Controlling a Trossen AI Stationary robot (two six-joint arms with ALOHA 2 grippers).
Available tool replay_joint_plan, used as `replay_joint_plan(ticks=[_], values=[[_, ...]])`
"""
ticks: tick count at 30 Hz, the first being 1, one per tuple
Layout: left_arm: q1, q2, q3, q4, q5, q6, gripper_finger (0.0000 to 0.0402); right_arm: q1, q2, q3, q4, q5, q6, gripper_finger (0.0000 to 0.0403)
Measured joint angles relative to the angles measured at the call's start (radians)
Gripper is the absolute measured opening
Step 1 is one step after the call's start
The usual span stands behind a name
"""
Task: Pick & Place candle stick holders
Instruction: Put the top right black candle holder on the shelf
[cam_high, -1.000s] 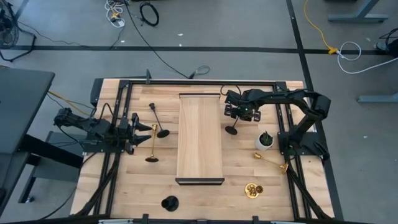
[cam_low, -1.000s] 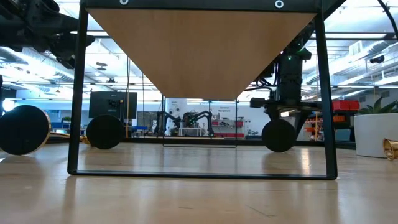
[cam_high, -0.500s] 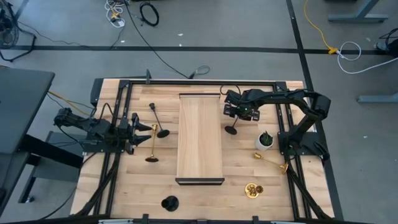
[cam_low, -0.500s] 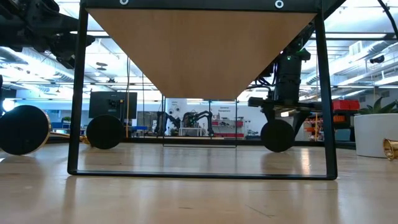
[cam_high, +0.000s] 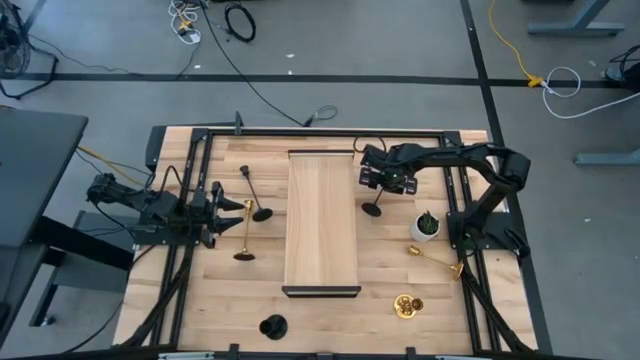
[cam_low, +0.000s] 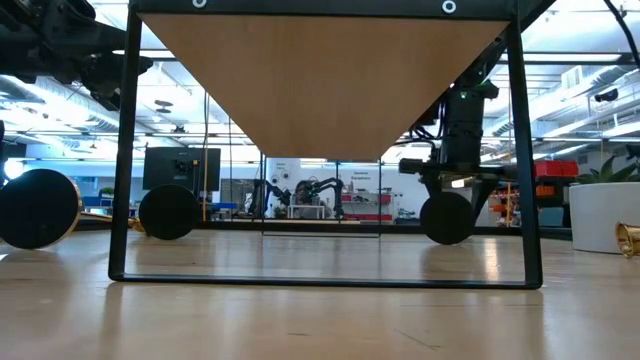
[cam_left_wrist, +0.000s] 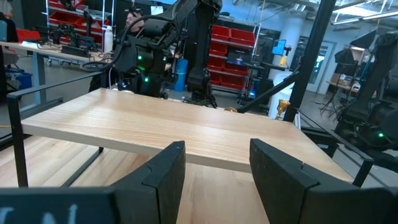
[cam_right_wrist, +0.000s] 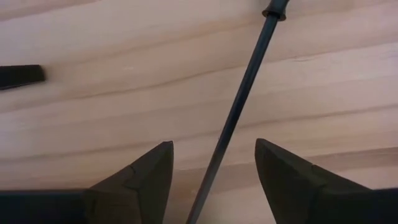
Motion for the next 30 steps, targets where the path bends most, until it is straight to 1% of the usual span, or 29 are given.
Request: replay_joint_plan(ticks=[7,13,19,30], values=[[0.000,0.000,0.000,0.000,0.000,0.000,0.0181,0.000,0.033,0.000,0.031,-0.015,-0.016,0.0228],[0.000,0.000,0.000,-0.003,0.000,0.000,0.0181,0.000,0.033,0.000,0.029,0.011,-0.018,0.0220],[0.000,0.000,0.000,-0.004,0.008,0.000,0.0181,0.000,0.033,0.000,0.028,0.011,-0.018,0.0183],[0.000,0.000,0.000,-0.004,0.014,0.000,0.0181,0.000,0.033,0.000,0.027,0.006,-0.019,0.0095]])
